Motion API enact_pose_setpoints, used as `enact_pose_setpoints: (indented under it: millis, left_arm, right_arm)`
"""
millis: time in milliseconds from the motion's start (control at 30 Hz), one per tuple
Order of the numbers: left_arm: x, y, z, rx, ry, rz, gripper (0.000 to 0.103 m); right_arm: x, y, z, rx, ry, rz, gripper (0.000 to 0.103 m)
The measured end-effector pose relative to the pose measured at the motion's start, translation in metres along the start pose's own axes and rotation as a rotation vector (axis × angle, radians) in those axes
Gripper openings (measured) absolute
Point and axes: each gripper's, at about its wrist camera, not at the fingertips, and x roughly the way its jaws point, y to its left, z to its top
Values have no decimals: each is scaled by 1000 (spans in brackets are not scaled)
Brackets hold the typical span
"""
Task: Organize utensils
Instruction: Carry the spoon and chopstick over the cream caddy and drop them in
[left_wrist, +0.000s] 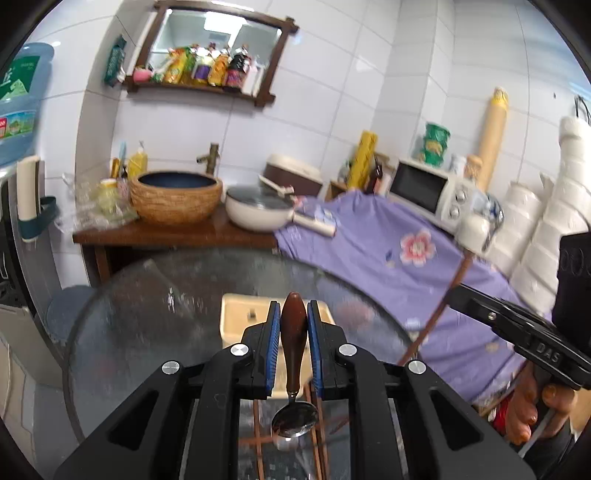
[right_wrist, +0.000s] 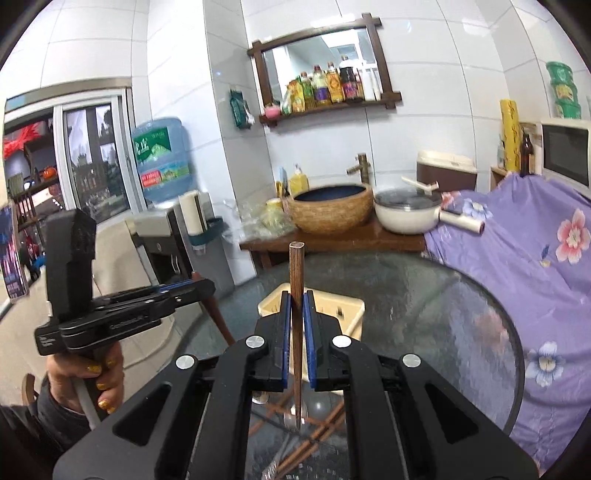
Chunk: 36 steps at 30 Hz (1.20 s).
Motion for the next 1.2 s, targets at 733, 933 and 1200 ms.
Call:
enact_pose_setpoints:
  millis: [733, 933, 1200]
  left_arm:
    - [99, 29, 46, -43, -9, 199, 14]
    - [119, 24, 24, -11, 37, 209, 14]
    - [140, 27, 6, -5, 96, 215, 14]
  right_arm:
    - [93, -9, 38, -55, -101, -156, 8]
    - [114, -15, 13, -50, -56, -163, 8]
    - [131, -25, -4, -11, -4, -160, 8]
